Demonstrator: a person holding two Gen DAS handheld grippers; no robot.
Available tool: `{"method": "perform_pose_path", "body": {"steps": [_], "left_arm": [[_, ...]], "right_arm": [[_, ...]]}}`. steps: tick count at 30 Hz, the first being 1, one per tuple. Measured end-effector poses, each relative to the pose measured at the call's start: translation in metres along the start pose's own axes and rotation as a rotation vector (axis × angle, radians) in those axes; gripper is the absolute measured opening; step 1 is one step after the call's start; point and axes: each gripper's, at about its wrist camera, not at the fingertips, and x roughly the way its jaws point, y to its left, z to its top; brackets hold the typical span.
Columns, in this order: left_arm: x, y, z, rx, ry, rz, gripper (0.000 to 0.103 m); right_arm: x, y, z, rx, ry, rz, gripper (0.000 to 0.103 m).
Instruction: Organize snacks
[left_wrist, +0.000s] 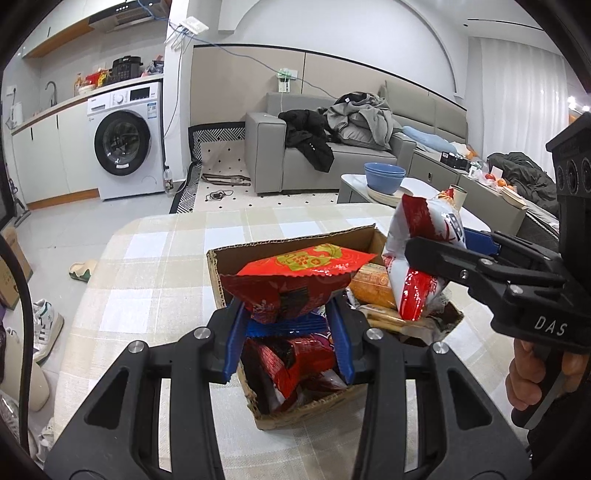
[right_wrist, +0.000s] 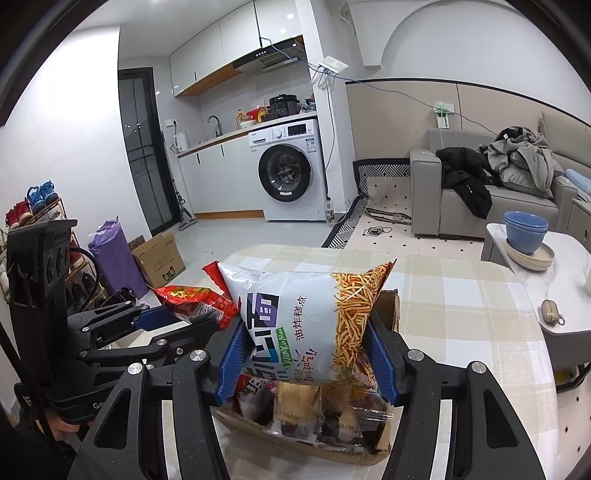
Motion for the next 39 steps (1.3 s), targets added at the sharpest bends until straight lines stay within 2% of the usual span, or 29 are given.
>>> {"method": "perform_pose_path", "body": {"steps": [14,19,23,26,29,31,34,39], "left_arm": [[0.045,-0.005,0.006,0.057,0.026,0.018,0.038],[0.055,-0.008,0.007,0.074,0.037,0.007,0.038],[0.056,-0.010,0.005,0.083,0.047,-0.007,0.038],[0.057,-0.011,0.004,0.086,0.058,-0.002,0.040],[0.056,-0.012,0.000,0.094,0.067,-0.018,0.049],[0.056,-0.014,-0.004,0.104,0.068,-0.014,0.062],[0.052,-0.010,-0.013,0.114,0.060,-0.014,0.067],[0.048,-0.008,-0.017,0.103,0.055,-0.013,0.079]], "right_arm": [[0.040,-0.006,-0.002,-0.048,0.063,-0.061,0.061],[0.039,-0.011,-0.003,-0.073,0.073,-0.042,0.064],[0.033,-0.012,-0.006,-0.095,0.076,-0.023,0.074],[0.027,-0.015,-0.010,-0.088,0.076,0.011,0.074],[0.021,-0.017,-0.013,-0.097,0.073,0.005,0.076],[0.018,-0.020,-0.015,-0.097,0.077,0.006,0.077],[0.016,-0.023,-0.016,-0.092,0.080,0.007,0.077],[0.013,-0.021,-0.017,-0.100,0.070,0.009,0.091]]}}
